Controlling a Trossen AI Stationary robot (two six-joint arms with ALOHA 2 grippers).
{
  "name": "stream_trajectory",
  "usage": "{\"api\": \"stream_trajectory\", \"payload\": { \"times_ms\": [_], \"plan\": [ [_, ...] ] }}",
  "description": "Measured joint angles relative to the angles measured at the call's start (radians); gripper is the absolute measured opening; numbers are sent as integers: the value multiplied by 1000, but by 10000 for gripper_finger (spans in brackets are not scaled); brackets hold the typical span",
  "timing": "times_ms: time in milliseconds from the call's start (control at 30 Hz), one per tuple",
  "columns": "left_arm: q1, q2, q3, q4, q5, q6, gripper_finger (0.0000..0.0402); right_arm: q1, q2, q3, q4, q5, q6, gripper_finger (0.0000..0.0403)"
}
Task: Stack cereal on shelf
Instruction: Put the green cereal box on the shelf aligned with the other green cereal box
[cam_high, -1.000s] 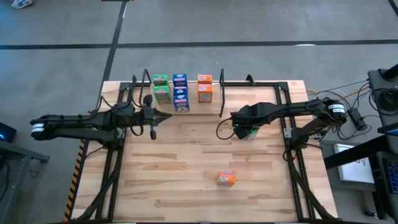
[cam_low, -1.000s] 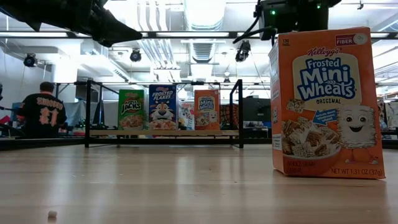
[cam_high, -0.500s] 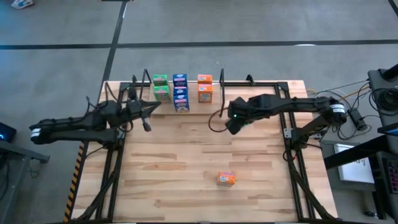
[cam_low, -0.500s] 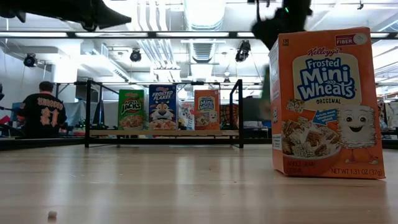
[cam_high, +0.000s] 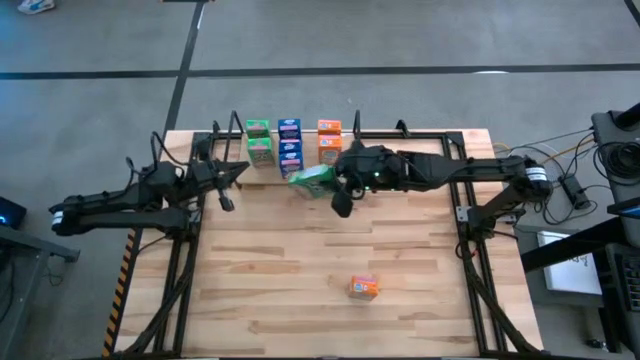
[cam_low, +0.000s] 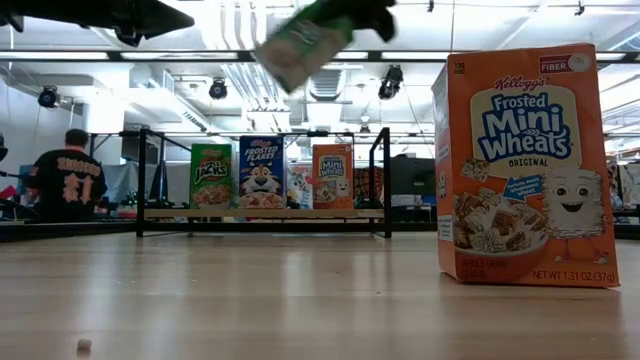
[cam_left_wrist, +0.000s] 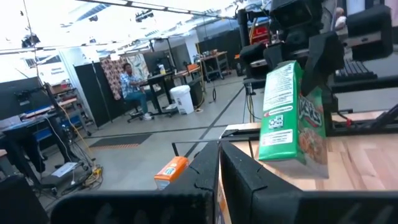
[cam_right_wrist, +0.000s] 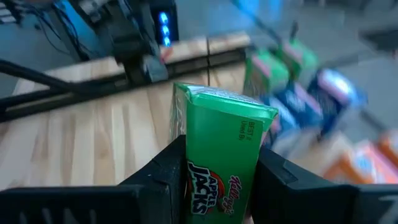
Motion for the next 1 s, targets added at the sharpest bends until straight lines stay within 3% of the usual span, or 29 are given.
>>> {"api": "stream_trajectory", "payload": {
  "times_ms": [233, 433, 633, 767, 1000],
  "plan": [
    [0, -19, 0, -10, 0, -12, 0, -3, 96, 3, 233, 0, -184, 116],
    [0, -12, -5, -15, 7, -47, 0, -5, 183, 62, 214, -22, -223, 115],
    [0, 29, -12, -17, 200, -67, 7, -4, 259, 110, 120, -135, -246, 114],
    [-1, 73, -12, -13, 335, -63, 43, -4, 291, 140, 39, -132, -278, 114],
    [0, 195, -12, -13, 344, -68, 155, -4, 308, 150, 12, -132, -279, 114]
  ]
}}
